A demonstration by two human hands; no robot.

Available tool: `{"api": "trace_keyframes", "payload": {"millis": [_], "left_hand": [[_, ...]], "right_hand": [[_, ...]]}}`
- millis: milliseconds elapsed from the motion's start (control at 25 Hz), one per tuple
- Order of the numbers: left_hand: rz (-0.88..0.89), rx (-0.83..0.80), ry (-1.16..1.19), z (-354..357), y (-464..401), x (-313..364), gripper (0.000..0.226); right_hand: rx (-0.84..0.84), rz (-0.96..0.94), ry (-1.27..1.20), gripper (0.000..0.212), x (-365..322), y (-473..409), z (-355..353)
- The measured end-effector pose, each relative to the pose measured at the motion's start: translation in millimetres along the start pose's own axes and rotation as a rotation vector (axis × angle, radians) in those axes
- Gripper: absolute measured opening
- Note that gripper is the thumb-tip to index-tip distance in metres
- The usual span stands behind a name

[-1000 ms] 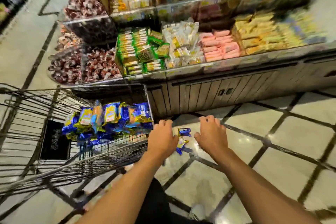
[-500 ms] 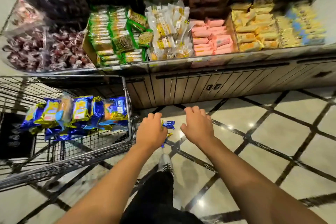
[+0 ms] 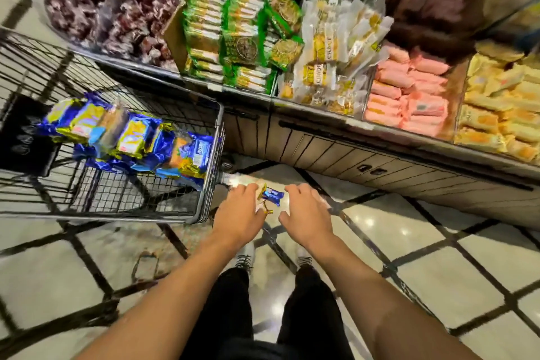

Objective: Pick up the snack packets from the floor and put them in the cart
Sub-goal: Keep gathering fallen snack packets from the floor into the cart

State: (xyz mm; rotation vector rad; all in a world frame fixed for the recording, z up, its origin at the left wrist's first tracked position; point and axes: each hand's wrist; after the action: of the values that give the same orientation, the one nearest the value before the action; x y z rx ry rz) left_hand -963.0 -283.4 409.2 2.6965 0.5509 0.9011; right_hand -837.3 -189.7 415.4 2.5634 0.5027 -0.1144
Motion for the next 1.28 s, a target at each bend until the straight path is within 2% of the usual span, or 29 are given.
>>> {"api": "trace_keyframes", "payload": {"millis": [120,280,480,720,920,1160,1280], "left_hand": [[-0.114,0.024,-0.019,24,-13,4,0.041],[-0.227,0.023,-0.121,77,-45,5,0.039],[-0.300,-0.013,-0.087,165,-90,-27,0.037],[-0.249,-0.050,-0.127,303,-157,-119,0.046],[-0.258,-0.081,-0.158,412,-209,-213,0.048],[-0.119,-0.169,-0.275,503,-258,-297,0.080],[-0.046,-0.228,-0.327,538,-277,-325,0.085]], "right_hand": [[-0.040,-0.121,0.041,0.037,8,-34,9],[-0.107,-0.272,0.168,0.047,34,-91,36],[-0.146,-0.267,0.256,0.049,76,-163,99],[-0.025,-0.393,0.315,0.049,113,-252,258],[-0.055,-0.438,0.295,0.042,138,-335,387],[-0.114,-0.534,0.358,0.068,138,-421,478],[-0.142,-0.574,0.372,0.080,125,-452,513]]}}
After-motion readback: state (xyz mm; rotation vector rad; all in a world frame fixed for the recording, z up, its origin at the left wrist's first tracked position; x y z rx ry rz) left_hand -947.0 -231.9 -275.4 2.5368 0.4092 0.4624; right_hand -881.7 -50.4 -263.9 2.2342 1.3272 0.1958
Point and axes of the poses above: each hand's wrist, its own y-axis away from the middle knuckle, its own z-axis out of the palm, x = y × z, and after that the axes turned 13 degrees about z, right-handed
